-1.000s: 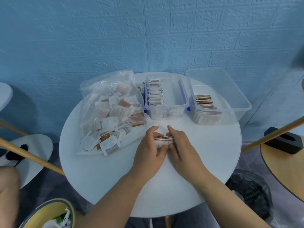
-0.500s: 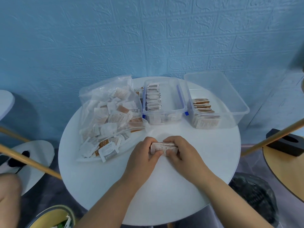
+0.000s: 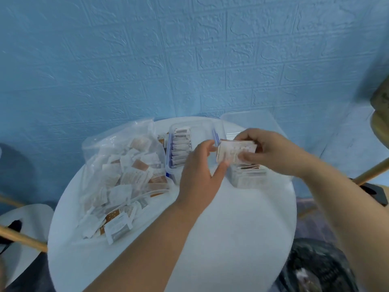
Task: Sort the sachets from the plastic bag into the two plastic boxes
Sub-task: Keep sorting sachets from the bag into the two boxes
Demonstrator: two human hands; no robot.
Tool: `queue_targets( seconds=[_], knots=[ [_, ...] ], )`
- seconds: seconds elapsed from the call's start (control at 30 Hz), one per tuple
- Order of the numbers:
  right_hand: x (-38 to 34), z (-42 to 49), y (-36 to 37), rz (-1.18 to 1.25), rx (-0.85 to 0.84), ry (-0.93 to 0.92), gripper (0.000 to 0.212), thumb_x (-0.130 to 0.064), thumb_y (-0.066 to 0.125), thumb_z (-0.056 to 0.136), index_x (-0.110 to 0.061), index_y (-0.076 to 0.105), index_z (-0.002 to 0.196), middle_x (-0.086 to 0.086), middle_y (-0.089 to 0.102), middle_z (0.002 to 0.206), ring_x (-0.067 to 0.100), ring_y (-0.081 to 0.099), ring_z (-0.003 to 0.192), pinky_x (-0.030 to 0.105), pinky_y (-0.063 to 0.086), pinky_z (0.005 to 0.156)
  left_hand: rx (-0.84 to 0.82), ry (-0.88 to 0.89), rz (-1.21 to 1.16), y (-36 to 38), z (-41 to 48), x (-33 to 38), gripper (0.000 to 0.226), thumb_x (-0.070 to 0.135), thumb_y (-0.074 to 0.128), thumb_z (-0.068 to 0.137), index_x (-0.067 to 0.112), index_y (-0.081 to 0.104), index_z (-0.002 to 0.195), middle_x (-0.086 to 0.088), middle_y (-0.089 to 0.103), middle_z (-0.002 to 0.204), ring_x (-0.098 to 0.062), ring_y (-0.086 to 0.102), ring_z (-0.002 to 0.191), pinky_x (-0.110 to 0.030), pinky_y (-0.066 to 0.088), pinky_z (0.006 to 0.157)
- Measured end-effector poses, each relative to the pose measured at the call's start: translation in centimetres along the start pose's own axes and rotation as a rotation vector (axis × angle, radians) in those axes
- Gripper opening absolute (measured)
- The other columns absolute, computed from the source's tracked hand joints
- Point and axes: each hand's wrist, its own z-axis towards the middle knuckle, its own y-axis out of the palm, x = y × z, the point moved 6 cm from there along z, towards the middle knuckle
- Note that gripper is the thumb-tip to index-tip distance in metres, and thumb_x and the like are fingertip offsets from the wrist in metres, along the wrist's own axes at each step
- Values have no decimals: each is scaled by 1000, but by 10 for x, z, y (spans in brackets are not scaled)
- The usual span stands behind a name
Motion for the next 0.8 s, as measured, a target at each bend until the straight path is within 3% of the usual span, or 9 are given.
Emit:
queue_targets(
  seconds=[0.1,0.27,0.47,0.6,0.8],
  knots=[
    [29,24,-31,-96,72,48,26,-3,63,83,-24,55,95,-9,59,80,8,53,71,13,42,64,-76,54,233,28,9,-5,57,47,45,88,8,45,130,-6,51,130,-21,45,120,-24,30,99],
    [82,71,-33,-275,15,213,27,-4,60,81,-16,57,105,9,60,107,26,55,94,37,47,80,-33,135,402,46,2,-10,53,49,33,89,12,56,119,-4,62,119,-24,59,106,-37,44,92],
    [112,93,-11,-185,-34,367,25,-3,60,81,-16,55,102,12,58,104,23,53,86,28,44,72,-10,160,428,50,2,-13,57,54,20,95,18,54,120,1,63,119,-19,60,105,-32,40,90],
    [117,94,5,-142,-111,385,22,-2,58,84,-17,54,100,5,58,97,17,53,76,21,40,58,-18,150,437,51,2,-13,63,57,12,94,18,55,120,1,62,120,-18,60,106,-29,32,90],
    [117,86,5,-94,-237,394,9,-15,59,87,-23,58,89,-3,61,89,16,55,83,26,44,76,-30,138,428,52,2,-15,59,56,18,94,18,55,121,0,61,123,-20,59,109,-31,30,92]
  ],
)
